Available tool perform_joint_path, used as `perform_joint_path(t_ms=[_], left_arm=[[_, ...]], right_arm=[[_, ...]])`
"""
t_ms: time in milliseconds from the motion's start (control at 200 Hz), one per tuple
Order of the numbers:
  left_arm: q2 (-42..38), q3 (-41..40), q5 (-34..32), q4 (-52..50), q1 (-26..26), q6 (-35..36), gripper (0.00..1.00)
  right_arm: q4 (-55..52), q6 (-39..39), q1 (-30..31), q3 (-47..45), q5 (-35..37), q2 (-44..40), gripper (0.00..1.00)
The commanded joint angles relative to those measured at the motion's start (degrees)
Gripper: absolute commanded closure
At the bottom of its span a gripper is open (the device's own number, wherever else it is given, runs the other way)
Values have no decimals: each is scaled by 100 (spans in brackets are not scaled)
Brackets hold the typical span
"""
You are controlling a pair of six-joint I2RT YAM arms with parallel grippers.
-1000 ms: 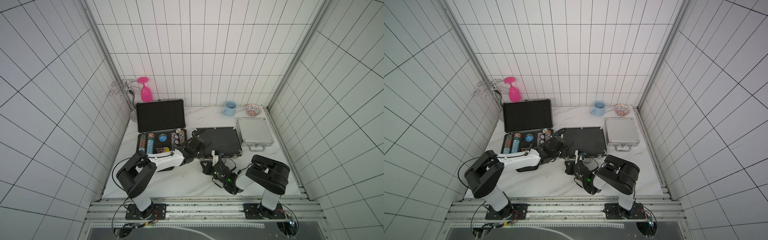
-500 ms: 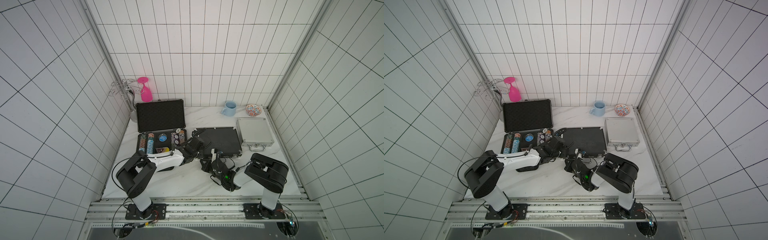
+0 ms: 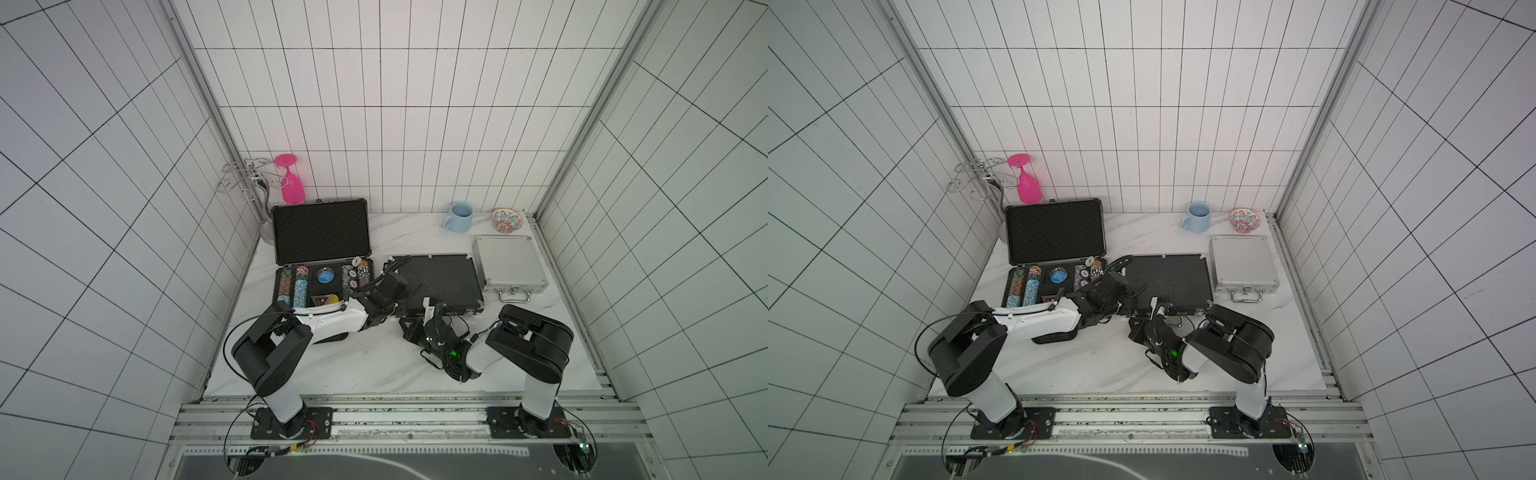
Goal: Close the poker set cases
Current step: Fasten the fastener on the poker set case.
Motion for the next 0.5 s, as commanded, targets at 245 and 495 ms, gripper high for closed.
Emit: perform_joint_path(t_ms=[245, 495], left_arm=[[594, -726, 644, -2626, -117, 254, 42], [584, -731, 687, -2615, -118, 226, 42]], right_arm=[[-577, 493, -303, -183, 594, 318, 97], [-613, 532, -350, -267, 642, 337, 97]])
